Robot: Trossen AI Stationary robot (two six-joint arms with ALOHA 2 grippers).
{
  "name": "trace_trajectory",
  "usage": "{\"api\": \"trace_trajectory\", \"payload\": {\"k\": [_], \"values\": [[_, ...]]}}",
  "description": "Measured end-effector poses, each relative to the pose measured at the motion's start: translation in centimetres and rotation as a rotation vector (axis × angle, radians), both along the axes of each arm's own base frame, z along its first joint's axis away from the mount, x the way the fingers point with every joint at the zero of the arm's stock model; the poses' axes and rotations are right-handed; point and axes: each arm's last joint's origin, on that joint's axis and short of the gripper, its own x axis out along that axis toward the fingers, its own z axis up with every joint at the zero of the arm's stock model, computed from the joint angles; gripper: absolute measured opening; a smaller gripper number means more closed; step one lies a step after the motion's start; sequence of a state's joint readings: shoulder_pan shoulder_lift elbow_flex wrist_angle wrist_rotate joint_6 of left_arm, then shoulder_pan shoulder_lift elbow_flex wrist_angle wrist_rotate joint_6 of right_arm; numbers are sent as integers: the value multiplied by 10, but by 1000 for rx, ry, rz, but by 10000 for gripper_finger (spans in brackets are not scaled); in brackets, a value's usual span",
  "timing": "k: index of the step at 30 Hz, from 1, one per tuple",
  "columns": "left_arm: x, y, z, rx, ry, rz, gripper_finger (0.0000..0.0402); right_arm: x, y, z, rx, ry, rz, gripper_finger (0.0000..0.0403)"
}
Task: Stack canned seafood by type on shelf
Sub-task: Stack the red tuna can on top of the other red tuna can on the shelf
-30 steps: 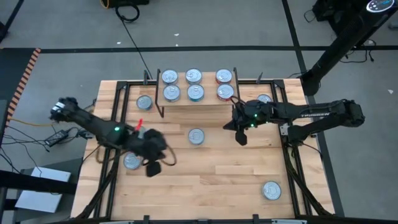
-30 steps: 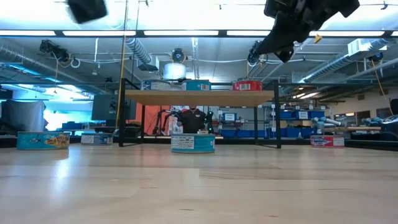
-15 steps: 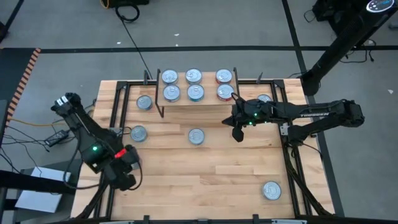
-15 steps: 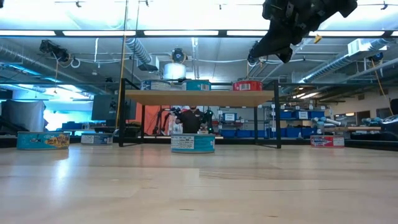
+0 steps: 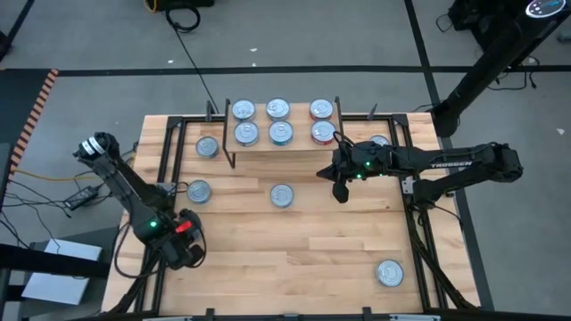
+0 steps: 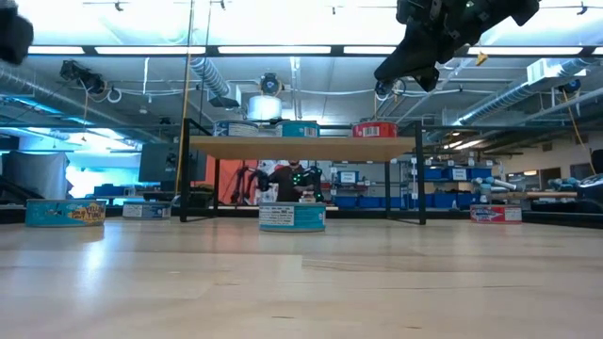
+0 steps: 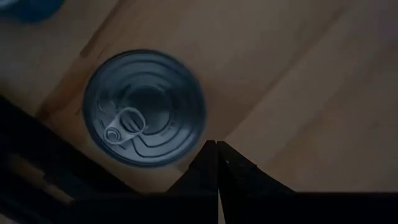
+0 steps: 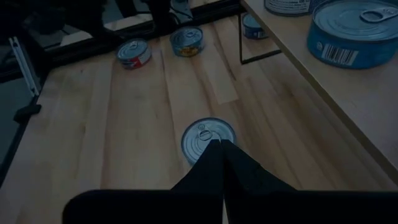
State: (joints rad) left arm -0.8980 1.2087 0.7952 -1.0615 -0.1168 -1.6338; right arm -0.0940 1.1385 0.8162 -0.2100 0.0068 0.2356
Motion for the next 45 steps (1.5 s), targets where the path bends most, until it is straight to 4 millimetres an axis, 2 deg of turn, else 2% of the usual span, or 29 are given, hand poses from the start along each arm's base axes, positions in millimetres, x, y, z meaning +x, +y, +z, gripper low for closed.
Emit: {"api": "trace_trajectory", "payload": {"k": [7, 13, 19, 26, 31, 34, 38, 45], "values": [[-2, 5, -28, -21, -1, 58, 0, 0, 0, 0, 23, -3, -13, 2], [8, 2, -37, -105, -107, 78, 0, 0, 0, 0, 27, -3, -15, 2], [24, 2, -34, -126, -254, 53, 0, 1, 0, 2, 24, -32, -14, 2], [46, 15, -30, -123, -331, -5, 0, 2, 0, 6, 18, -65, -11, 2], [60, 16, -8, -131, -370, -50, 0, 1, 1, 8, 41, -77, -14, 2], [60, 15, 0, -116, -359, -56, 0, 0, 3, 9, 55, -82, -1, 2], [49, 12, -4, -126, -251, -62, 0, 0, 7, 10, 68, -86, 10, 2], [26, 18, -5, -38, -75, 77, 0, 0, 17, 10, 104, -86, 30, 2]]}}
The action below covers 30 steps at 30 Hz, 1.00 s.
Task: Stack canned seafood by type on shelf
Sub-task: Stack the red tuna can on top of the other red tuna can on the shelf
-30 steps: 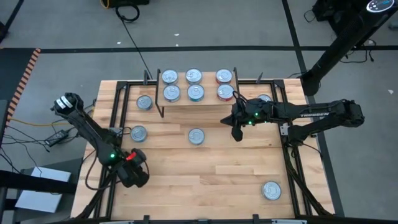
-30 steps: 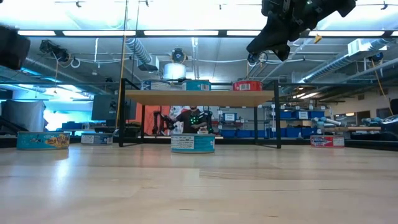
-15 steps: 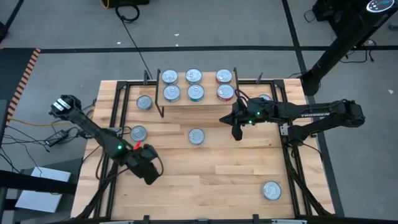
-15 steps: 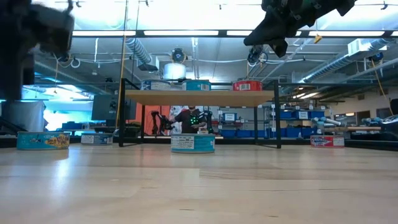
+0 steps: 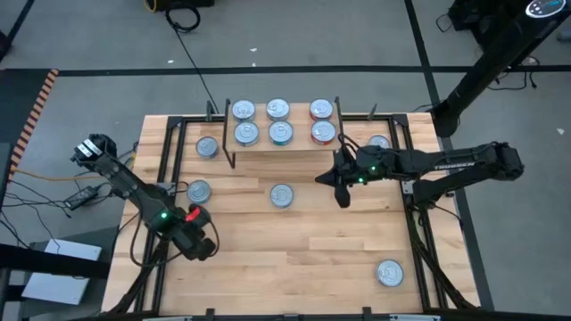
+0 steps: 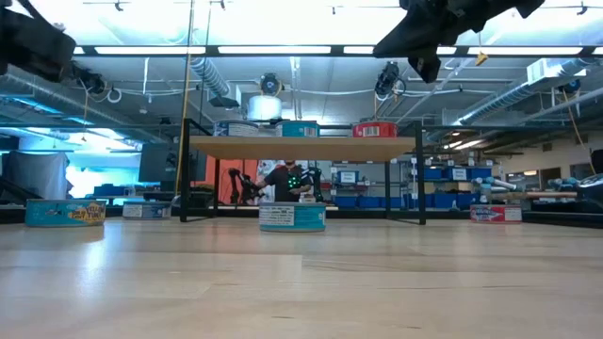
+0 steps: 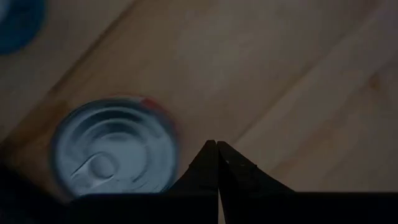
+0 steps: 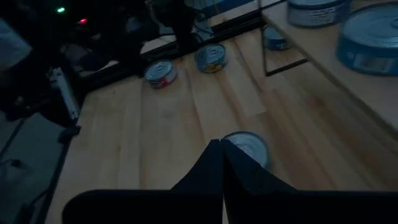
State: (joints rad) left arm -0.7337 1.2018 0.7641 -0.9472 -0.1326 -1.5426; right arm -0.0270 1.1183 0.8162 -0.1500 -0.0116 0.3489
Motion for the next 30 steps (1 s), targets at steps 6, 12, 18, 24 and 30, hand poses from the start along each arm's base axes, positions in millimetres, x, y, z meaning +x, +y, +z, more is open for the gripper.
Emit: {"api": "trace_trajectory", "payload": {"k": [6, 12, 18, 24, 30], "values": [[-13, 6, 5, 62, 130, 93, 0, 0, 5, 0, -23, 1, -14, 2], [-20, 8, 4, 85, 208, 92, 0, 0, 5, 0, -37, 1, -33, 3], [-20, 7, -19, 37, 182, 98, 0, 0, 5, 0, -40, 1, -31, 4], [-20, 8, -34, -1, 151, 115, 0, 0, 5, 0, -38, 0, -32, 4], [-11, 2, -34, -39, 21, 109, 0, 1, 6, 3, -35, -30, -29, 5]]}}
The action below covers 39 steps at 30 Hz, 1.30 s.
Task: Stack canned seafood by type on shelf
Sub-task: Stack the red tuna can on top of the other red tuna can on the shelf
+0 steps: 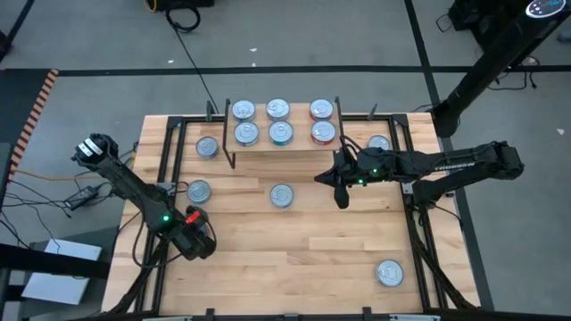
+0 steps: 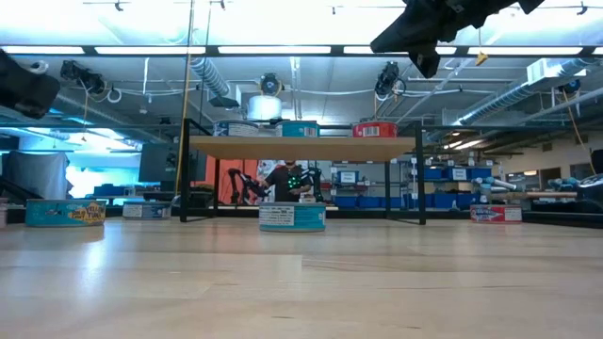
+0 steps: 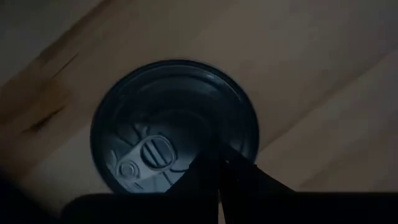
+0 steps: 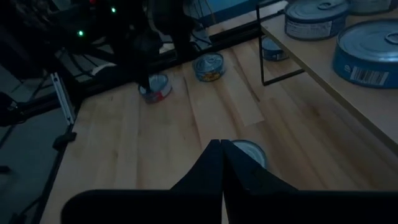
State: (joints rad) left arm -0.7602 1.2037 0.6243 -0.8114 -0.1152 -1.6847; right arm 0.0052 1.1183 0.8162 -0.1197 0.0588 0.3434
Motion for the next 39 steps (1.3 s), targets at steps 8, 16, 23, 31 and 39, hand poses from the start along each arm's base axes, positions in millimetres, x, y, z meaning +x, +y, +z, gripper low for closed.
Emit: {"api": "trace_trajectory", "payload": {"k": [8, 16, 23, 31, 39], "values": [[38, 7, -6, 44, -213, 37, 0, 1, 4, 2, 4, -26, 18, 5], [78, 18, 8, 113, -278, 40, 0, 1, 5, 3, 10, -30, 49, 5], [76, 20, 55, 176, -117, 100, 0, 1, 7, 3, 37, -29, 114, 5], [39, 22, 50, 128, 304, 187, 0, -1, 16, -1, 62, 7, 139, 5], [35, 19, 5, 27, 247, 130, 0, -2, 31, -1, 86, 18, 139, 5]]}}
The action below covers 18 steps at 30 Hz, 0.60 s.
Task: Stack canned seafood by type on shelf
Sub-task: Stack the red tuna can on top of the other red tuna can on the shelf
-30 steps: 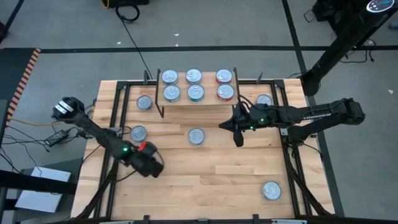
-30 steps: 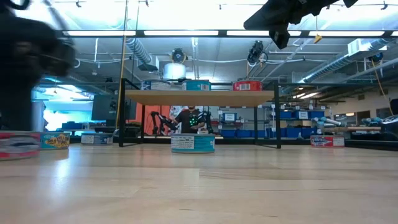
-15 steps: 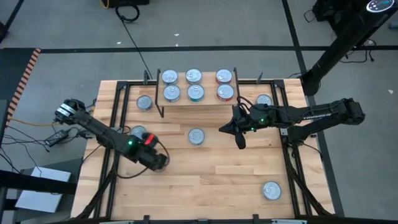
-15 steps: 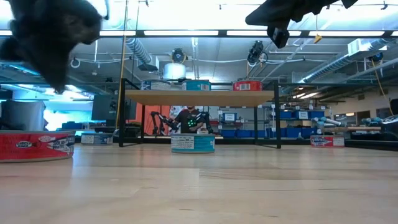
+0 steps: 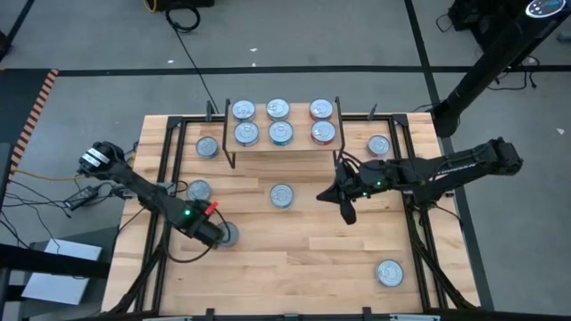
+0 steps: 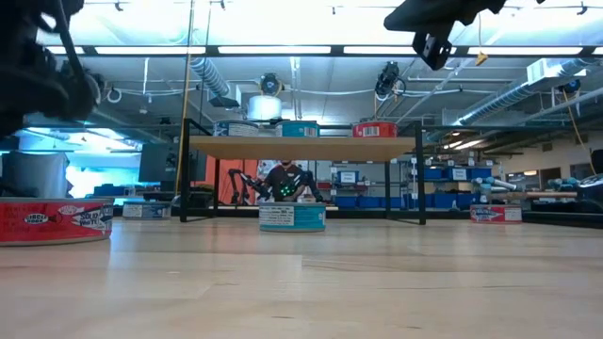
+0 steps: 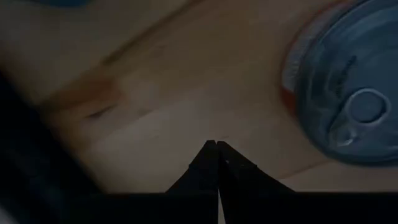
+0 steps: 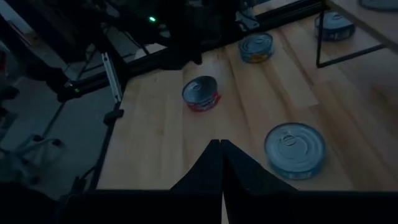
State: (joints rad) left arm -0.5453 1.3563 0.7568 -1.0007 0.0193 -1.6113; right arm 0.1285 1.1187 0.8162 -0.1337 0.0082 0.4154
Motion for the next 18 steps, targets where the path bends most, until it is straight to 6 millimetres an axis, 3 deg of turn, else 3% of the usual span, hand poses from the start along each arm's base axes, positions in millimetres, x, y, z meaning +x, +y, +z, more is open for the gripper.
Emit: {"api": "trace_trajectory", "payload": {"k": [12, 18], "values": [[27, -12, -19, -83, -397, -9, 0, -5, 27, 0, 105, 21, 66, 5], [43, -20, -35, -100, -471, -8, 0, -9, 41, -1, 145, 40, 106, 5]]}}
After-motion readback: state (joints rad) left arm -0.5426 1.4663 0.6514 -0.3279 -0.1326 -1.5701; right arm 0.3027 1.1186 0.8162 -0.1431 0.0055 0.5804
